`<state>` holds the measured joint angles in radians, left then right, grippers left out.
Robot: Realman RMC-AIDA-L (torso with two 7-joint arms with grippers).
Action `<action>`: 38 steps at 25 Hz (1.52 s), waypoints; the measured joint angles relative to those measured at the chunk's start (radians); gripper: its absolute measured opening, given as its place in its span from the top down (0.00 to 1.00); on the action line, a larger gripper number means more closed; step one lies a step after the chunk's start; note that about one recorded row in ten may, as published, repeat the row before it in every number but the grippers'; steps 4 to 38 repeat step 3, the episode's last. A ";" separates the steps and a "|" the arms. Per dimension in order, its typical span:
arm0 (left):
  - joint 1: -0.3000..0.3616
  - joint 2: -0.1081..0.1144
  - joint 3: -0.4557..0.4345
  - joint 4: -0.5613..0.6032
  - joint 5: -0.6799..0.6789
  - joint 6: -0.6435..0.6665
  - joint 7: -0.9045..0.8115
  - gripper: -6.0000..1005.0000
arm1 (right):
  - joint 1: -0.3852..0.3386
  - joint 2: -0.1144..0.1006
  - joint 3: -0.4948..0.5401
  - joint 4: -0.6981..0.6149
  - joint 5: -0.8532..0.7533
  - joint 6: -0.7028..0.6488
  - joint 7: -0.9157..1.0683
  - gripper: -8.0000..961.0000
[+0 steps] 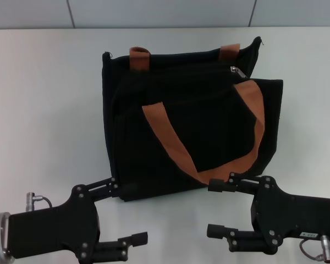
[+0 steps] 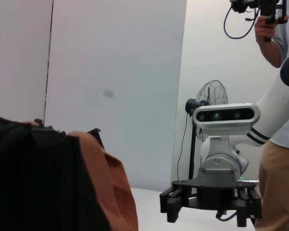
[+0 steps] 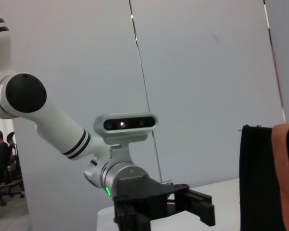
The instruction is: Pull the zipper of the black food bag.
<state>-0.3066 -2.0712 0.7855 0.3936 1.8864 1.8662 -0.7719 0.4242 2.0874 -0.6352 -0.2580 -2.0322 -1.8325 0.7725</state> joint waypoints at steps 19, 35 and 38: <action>0.002 0.000 0.000 -0.015 0.000 0.010 0.023 0.20 | -0.002 0.001 0.007 0.006 0.002 0.001 0.000 0.21; 0.002 0.000 0.000 -0.015 0.000 0.010 0.023 0.20 | -0.002 0.001 0.007 0.006 0.002 0.001 0.000 0.21; 0.002 0.000 0.000 -0.015 0.000 0.010 0.023 0.20 | -0.002 0.001 0.007 0.006 0.002 0.001 0.000 0.21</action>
